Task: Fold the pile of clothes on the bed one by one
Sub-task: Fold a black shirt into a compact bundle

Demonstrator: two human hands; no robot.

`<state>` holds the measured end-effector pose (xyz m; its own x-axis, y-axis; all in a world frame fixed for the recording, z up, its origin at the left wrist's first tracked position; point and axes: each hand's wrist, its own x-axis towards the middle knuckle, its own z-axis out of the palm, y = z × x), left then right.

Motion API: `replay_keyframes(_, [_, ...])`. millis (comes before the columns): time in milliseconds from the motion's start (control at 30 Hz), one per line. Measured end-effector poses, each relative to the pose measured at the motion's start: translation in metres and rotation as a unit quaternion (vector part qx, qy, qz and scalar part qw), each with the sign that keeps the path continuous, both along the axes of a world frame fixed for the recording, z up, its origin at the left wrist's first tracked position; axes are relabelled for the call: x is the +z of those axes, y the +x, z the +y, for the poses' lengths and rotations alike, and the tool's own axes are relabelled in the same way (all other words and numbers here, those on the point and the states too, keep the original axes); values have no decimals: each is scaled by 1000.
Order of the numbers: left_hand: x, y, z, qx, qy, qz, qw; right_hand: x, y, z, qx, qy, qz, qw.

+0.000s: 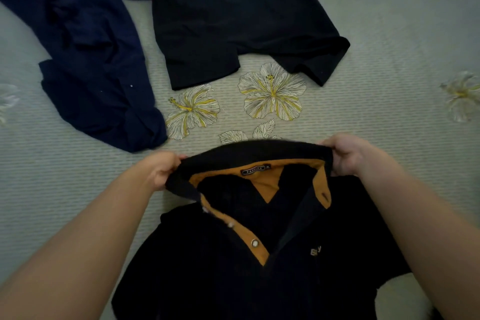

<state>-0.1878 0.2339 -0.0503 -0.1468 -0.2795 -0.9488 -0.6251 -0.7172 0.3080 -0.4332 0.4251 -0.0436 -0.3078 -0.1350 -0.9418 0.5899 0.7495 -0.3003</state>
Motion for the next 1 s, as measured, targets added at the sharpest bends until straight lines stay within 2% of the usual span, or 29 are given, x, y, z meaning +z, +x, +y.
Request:
replay_keyframes(133, [-4,6,-1,63,6,38,997,1,-4,9,-80,-20,-17,996])
replay_keyframes(200, [-9,5,4,79,-42,63,994,-1,0,11,-71,-52,40,995])
replay_keyframes(267, [-12,8,16,-34,-161,76,983,-2,9,13,86,-64,197,974])
replay_keyframes(300, [-15,13,23,-128,-234,71,961,-2,15,15,191,-64,268,942])
replay_keyframes(367, [-16,25,35,-298,-383,39,874,-1,24,20,406,9,374,833])
replay_keyframes(433, [-11,38,41,-377,-516,6,769,2,33,23,527,116,452,710])
replay_keyframes(467, [-8,42,44,-407,-571,9,713,3,37,23,549,146,463,681])
replay_keyframes(533, [-2,45,54,-476,-625,8,618,3,43,23,548,161,455,684])
replay_keyframes(567, [2,43,60,-522,-595,-20,610,3,45,23,533,159,445,702])
replay_keyframes(600, [3,40,63,-559,-543,-78,622,4,46,22,511,156,438,723])
replay_keyframes(667, [1,34,67,-573,-458,-176,657,6,46,22,475,150,432,751])
replay_keyframes(767, [-5,25,69,-538,-426,-211,696,9,50,23,467,143,428,761])
replay_keyframes(867, [-1,15,68,-498,-399,-219,738,16,51,18,409,123,438,791])
replay_keyframes(933, [6,9,64,-465,-400,-204,763,20,49,12,328,90,405,849])
replay_keyframes(967, [11,5,61,-432,-390,-192,790,19,48,9,266,66,367,889])
replay_keyframes(1000, [15,0,59,-373,-362,-173,837,18,48,6,194,43,326,924])
